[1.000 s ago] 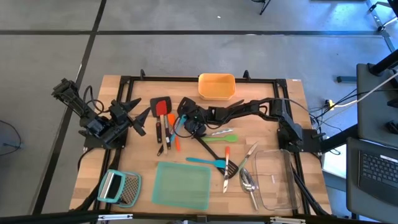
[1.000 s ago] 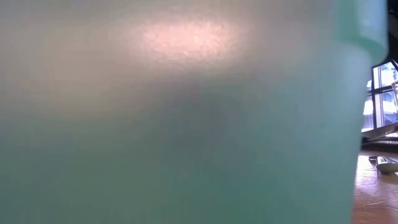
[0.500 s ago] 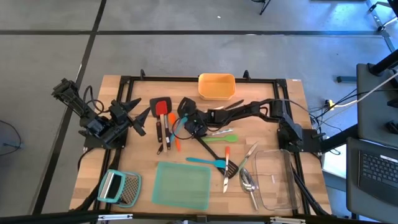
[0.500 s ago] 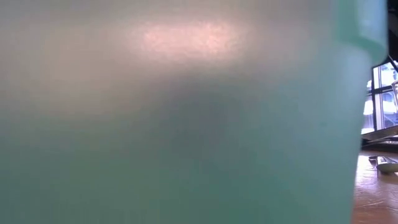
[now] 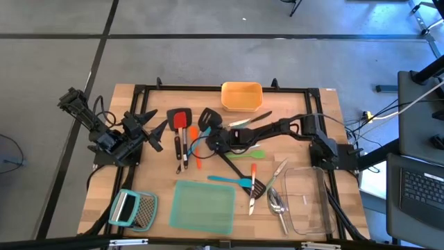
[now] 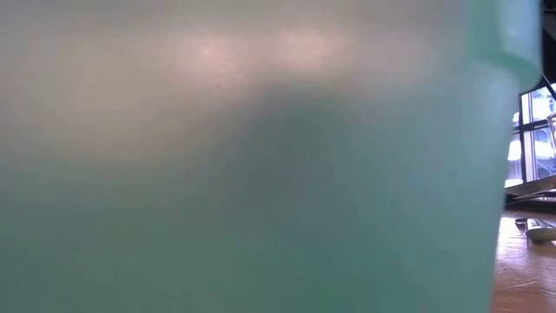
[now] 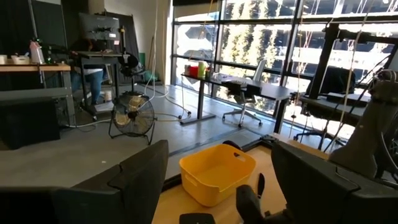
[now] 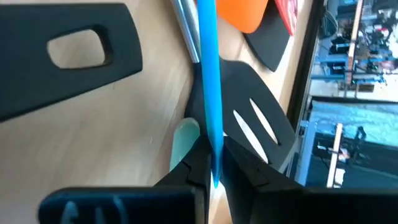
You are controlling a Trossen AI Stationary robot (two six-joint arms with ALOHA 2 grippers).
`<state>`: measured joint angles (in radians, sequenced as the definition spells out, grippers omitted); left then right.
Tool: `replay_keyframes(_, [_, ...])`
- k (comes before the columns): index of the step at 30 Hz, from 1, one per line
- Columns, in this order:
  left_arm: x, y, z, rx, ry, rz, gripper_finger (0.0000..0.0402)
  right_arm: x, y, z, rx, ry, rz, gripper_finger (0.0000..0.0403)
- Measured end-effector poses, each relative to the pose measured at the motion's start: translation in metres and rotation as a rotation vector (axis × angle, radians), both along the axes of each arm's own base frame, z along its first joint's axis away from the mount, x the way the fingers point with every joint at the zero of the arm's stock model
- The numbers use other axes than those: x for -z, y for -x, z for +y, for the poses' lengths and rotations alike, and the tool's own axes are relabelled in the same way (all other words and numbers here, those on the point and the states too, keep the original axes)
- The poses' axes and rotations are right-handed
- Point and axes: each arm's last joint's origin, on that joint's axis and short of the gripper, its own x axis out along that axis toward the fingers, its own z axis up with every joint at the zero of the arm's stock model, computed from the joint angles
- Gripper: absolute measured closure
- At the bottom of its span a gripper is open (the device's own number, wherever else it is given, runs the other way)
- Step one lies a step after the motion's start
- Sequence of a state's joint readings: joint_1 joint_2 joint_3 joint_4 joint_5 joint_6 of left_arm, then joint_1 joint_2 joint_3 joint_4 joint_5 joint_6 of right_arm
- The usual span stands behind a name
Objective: Pick & Place Kitchen Items
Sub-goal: Put the blue spatula into the blue bin
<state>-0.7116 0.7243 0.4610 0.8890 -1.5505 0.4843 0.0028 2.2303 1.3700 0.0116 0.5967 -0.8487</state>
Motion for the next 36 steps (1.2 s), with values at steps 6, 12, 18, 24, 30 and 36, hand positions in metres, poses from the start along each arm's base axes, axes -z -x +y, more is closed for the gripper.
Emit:
replay_keyframes(6, [0.0,0.0,0.0,0.0,0.0,0.001,0.0121,-0.01,0.005,0.004,0.084,-0.039,-0.047,0.0374])
replay_keyframes(12, [0.0,0.0,0.0,0.0,0.0,0.0,0.0121,-0.04,0.011,0.009,0.109,-0.14,-0.111,0.0374])
replay_keyframes(18, [0.0,0.0,0.0,0.0,0.0,0.001,0.0121,-0.063,0.016,0.016,0.124,-0.156,-0.149,0.0374])
replay_keyframes(24, [0.0,0.0,0.0,-0.001,-0.004,0.006,0.0121,-0.079,0.022,0.025,0.136,-0.166,-0.18,0.0374])
replay_keyframes(30, [0.0,0.0,0.0,-0.001,-0.005,0.006,0.0121,-0.099,0.034,0.043,0.152,-0.236,-0.201,0.0374])
replay_keyframes(36, [0.0,0.0,0.0,0.0,0.001,0.0,0.0121,-0.119,0.052,0.067,0.149,-0.389,-0.199,0.0374])
